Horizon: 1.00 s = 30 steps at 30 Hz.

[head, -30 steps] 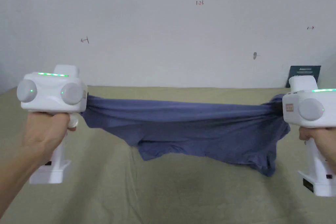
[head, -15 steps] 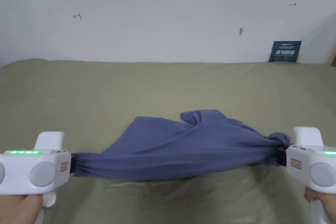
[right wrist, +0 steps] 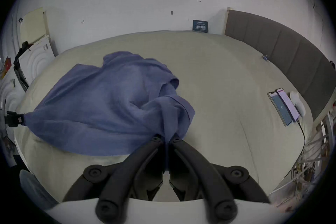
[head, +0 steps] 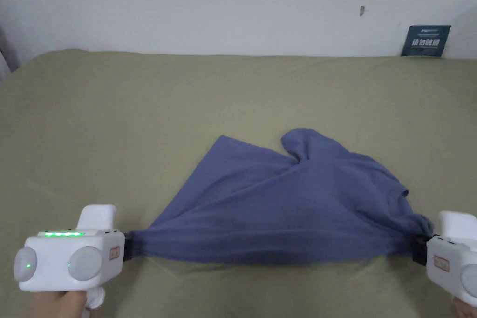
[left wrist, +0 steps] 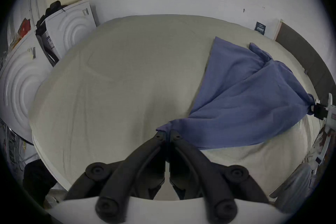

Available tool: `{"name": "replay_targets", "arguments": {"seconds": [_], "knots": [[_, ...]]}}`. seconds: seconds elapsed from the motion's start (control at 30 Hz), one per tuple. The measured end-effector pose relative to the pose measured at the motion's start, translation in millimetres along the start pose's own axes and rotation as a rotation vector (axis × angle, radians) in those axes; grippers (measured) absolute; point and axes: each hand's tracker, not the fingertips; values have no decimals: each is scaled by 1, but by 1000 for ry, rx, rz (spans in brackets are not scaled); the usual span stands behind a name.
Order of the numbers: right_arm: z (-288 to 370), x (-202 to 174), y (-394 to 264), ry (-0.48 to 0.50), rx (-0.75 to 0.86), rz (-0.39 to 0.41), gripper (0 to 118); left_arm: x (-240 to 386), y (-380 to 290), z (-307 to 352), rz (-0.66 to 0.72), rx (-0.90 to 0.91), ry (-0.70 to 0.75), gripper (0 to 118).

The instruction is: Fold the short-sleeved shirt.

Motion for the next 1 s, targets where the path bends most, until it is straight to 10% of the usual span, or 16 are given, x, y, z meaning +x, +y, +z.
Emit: {"name": "replay_targets", "arguments": {"seconds": [0.17, 0.2, 0.23, 0.27, 0.3, 0.43, 0.47, 0.53, 1.0], "knots": [[2, 0, -3, 8, -17, -15, 20, -2, -1, -1, 6, -10, -22, 12], [4, -1, 0, 0, -18, -19, 47, -4, -1, 0, 14, -4, -41, 38], [7, -4, 2, -18, -22, -20, 98, -5, -1, 1, 8, -2, -72, 95], [9, -8, 5, -16, -30, -17, 118, -4, -3, 0, 4, -10, -61, 118], [14, -9, 4, -12, -19, -13, 112, -4, -5, 2, -2, -2, -50, 118], [52, -41, 10, 13, 82, 84, 101, -1, -14, 42, 37, 74, -21, 106], [60, -49, 8, 33, 97, 80, 80, -2, -18, 48, 46, 77, -28, 83], [74, -70, 0, 102, 124, 73, 0, -25, -27, 33, 61, 66, -32, 0], [68, -147, -36, 208, 138, 107, 0, -48, -25, 18, 93, 23, -79, 0]]}}
